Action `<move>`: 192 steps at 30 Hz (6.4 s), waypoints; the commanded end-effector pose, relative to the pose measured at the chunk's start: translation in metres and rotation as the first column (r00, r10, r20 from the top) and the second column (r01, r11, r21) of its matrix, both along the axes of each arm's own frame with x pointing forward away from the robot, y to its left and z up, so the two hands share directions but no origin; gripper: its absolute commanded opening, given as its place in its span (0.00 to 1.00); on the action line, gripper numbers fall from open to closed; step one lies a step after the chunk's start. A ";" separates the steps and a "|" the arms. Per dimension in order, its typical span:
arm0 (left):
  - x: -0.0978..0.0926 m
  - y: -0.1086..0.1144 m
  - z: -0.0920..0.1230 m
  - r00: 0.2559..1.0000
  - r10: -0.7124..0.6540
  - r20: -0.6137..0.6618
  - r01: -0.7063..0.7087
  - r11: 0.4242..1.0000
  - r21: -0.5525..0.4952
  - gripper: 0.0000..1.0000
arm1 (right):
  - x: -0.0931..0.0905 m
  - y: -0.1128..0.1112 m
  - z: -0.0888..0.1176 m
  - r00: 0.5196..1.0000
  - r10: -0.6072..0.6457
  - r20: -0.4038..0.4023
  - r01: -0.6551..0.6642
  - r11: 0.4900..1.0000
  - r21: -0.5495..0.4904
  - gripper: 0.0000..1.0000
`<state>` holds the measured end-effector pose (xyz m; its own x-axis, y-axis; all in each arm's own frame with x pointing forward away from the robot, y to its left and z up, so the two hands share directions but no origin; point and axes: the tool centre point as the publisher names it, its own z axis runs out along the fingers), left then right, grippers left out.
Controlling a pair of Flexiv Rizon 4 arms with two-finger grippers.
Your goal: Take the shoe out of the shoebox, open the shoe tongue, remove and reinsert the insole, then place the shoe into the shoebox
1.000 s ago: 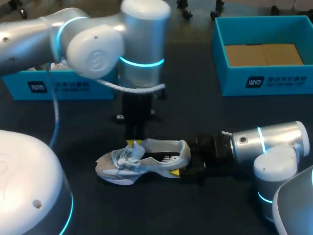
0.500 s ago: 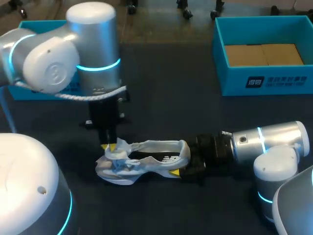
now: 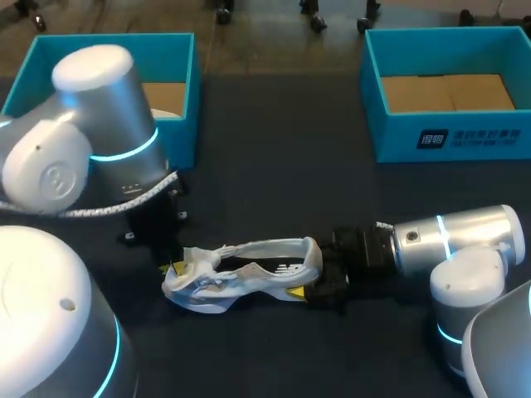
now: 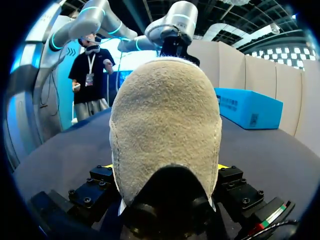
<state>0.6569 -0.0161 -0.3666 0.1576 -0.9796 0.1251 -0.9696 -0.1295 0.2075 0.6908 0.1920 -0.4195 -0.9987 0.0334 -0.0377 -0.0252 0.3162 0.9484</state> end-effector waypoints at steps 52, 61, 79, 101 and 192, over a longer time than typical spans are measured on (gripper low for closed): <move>0.005 -0.081 0.192 0.532 -0.796 0.287 0.843 0.529 -0.097 0.43 | 0.000 0.000 0.000 1.000 -0.002 0.001 0.002 1.000 -0.005 0.00; 0.013 -0.116 0.195 0.395 -0.888 0.236 0.918 0.377 -0.120 0.00 | 0.000 0.000 0.000 1.000 -0.002 0.001 0.002 1.000 -0.005 0.00; -0.009 -0.134 0.173 0.171 -0.933 0.317 0.983 0.183 0.007 0.00 | 0.000 0.000 0.000 1.000 -0.002 0.001 0.002 1.000 -0.005 0.00; -0.003 -0.163 0.117 -0.086 -0.962 0.258 0.995 -0.098 -0.032 0.00 | 0.000 0.000 0.000 1.000 -0.002 0.001 0.002 1.000 -0.005 0.00; -0.002 -0.144 -0.020 -0.189 -0.957 0.219 0.972 -0.214 -0.100 0.00 | 0.000 0.000 0.000 1.000 -0.002 0.001 0.002 1.000 -0.005 0.00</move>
